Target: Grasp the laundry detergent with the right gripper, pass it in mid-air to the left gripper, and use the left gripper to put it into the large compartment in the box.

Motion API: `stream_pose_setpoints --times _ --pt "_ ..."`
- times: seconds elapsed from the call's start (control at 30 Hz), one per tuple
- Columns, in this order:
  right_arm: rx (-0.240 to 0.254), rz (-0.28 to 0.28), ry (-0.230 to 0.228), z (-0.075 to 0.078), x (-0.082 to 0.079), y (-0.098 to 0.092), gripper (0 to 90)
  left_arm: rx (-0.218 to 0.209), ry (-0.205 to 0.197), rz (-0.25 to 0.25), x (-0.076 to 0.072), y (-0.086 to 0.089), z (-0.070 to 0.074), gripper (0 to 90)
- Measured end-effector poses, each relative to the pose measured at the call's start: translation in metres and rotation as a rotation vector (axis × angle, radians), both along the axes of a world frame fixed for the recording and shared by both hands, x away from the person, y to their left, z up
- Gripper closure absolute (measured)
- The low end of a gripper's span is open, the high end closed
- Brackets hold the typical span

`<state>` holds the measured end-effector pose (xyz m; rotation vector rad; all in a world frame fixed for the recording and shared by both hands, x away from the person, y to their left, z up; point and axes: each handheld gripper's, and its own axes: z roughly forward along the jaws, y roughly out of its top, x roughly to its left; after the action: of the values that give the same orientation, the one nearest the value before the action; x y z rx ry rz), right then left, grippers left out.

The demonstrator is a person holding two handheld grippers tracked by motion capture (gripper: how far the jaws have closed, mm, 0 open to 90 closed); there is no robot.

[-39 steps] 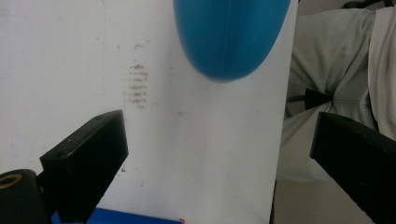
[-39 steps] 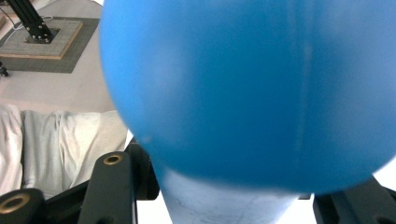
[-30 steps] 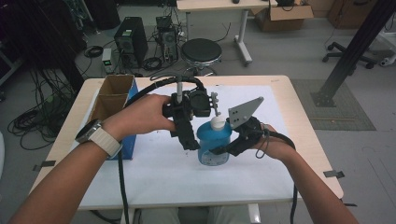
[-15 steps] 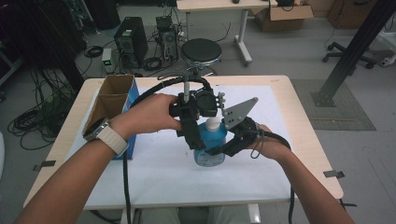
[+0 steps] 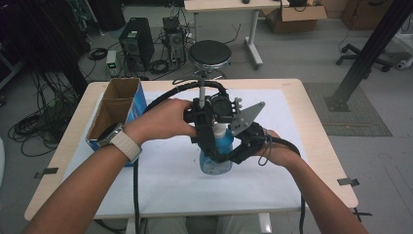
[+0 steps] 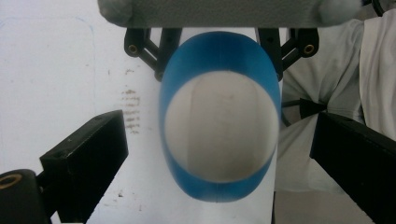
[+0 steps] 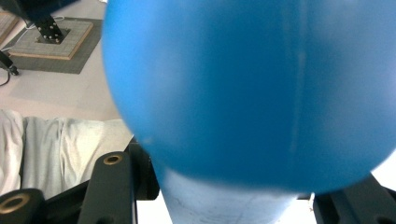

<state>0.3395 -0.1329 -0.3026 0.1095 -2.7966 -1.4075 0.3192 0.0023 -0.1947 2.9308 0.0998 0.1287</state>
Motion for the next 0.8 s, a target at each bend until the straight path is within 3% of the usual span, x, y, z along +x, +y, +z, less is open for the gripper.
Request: stream_pose_setpoints --times 0.47,0.8 --pt "0.007 0.005 0.006 0.003 -0.001 0.002 44.5 0.023 0.029 0.001 0.004 -0.005 -0.011 8.0" --pt "0.012 0.013 -0.001 0.003 0.0 0.004 44.4 0.019 0.024 0.005 0.004 -0.005 -0.011 13.7"
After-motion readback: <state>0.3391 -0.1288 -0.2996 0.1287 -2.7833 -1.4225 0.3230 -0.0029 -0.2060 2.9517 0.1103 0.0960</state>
